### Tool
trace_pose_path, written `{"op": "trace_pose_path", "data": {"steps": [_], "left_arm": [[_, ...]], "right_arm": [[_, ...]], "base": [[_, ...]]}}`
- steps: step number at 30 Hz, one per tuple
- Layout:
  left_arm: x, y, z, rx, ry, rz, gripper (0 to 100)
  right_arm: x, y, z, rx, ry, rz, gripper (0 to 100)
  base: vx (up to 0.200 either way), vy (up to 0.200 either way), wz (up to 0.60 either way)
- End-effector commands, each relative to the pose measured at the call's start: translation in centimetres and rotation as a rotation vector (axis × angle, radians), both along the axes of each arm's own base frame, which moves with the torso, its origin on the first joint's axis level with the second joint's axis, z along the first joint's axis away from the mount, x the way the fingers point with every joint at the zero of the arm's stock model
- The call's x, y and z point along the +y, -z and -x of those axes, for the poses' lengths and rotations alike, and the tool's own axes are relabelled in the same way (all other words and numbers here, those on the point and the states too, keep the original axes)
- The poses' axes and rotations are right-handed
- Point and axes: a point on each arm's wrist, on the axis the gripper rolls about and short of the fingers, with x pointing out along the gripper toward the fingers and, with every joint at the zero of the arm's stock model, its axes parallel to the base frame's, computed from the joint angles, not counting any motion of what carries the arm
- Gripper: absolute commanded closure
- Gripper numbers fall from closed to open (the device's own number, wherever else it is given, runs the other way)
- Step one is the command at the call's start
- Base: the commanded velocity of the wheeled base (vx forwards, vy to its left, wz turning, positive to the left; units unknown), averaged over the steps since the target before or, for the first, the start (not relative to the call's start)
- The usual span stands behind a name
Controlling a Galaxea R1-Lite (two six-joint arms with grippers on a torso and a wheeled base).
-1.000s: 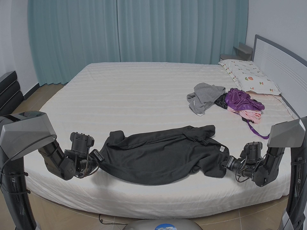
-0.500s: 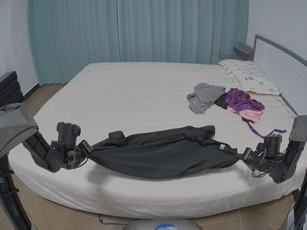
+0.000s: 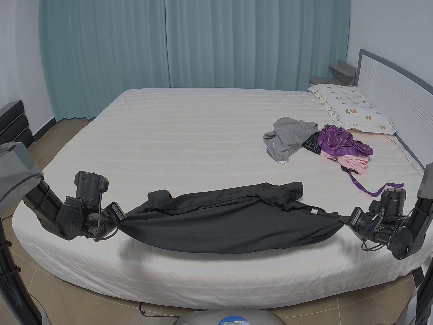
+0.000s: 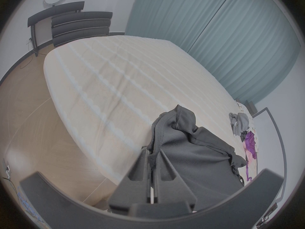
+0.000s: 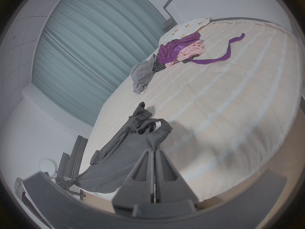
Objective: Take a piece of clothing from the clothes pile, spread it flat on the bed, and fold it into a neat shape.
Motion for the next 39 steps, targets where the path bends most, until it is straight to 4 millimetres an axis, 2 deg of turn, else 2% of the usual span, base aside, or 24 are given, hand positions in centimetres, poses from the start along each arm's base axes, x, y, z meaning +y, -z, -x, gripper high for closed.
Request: {"op": "trace_pose_path", "data": {"steps": [1,5,6,8,9,11,14,17,21,24,29,32,39], "left_arm": [[-0.3,2.1,-0.4,0.062,0.008,-0.007,100],[-0.4,3.7,-0.7,0.104,0.018,0.001,100],[-0.4,4.0,-0.7,0.111,0.025,0.01,0],[-0.4,4.2,-0.6,0.127,0.036,0.025,0],[-0.5,4.3,-0.6,0.131,0.043,0.034,0],[-0.6,4.3,-0.7,0.129,0.047,0.036,0],[-0.5,4.0,-0.8,0.115,0.046,0.043,0],[-0.4,3.8,-0.8,0.107,0.048,0.052,0],[-0.1,2.0,-1.1,0.031,0.036,0.083,0],[0.0,1.3,-1.1,-0.006,0.021,0.1,0],[-0.1,1.3,-1.3,-0.032,0.008,0.118,0],[0.0,1.2,-1.4,-0.033,0.001,0.123,0],[-0.1,1.5,-1.2,-0.025,0.005,0.121,0]], "right_arm": [[0.2,1.3,-0.5,0.037,-0.01,0.001,100],[0.7,2.9,-1.5,0.063,-0.034,0.022,100],[0.8,3.3,-1.8,0.07,-0.039,0.025,100],[0.9,4.0,-2.2,0.081,-0.043,0.025,100],[1.1,4.4,-2.6,0.082,-0.05,0.026,0],[1.2,4.7,-3.0,0.082,-0.05,0.027,0],[1.1,4.1,-3.9,0.039,-0.049,0.026,0],[0.8,2.7,-4.6,-0.018,-0.033,0.025,0],[-0.1,-0.3,-4.6,-0.112,0.007,0.027,0],[-0.7,-1.2,-4.4,-0.138,0.032,0.032,0],[-0.8,-0.5,-4.3,-0.112,0.041,0.021,0],[-0.2,0.1,-4.3,-0.081,0.043,-0.019,0],[1.1,0.5,-4.0,-0.053,0.015,-0.045,0]], "base": [[0.0,0.0,0.0],[0.0,0.0,0.0],[0.0,0.0,0.0],[0.0,0.0,0.0],[0.0,0.0,0.0],[0.0,0.0,0.0],[0.0,0.0,0.0],[0.0,0.0,0.0],[0.0,0.0,0.0],[0.0,0.0,0.0],[0.0,0.0,0.0],[0.0,0.0,0.0],[0.171,0.0,0.0]]}}
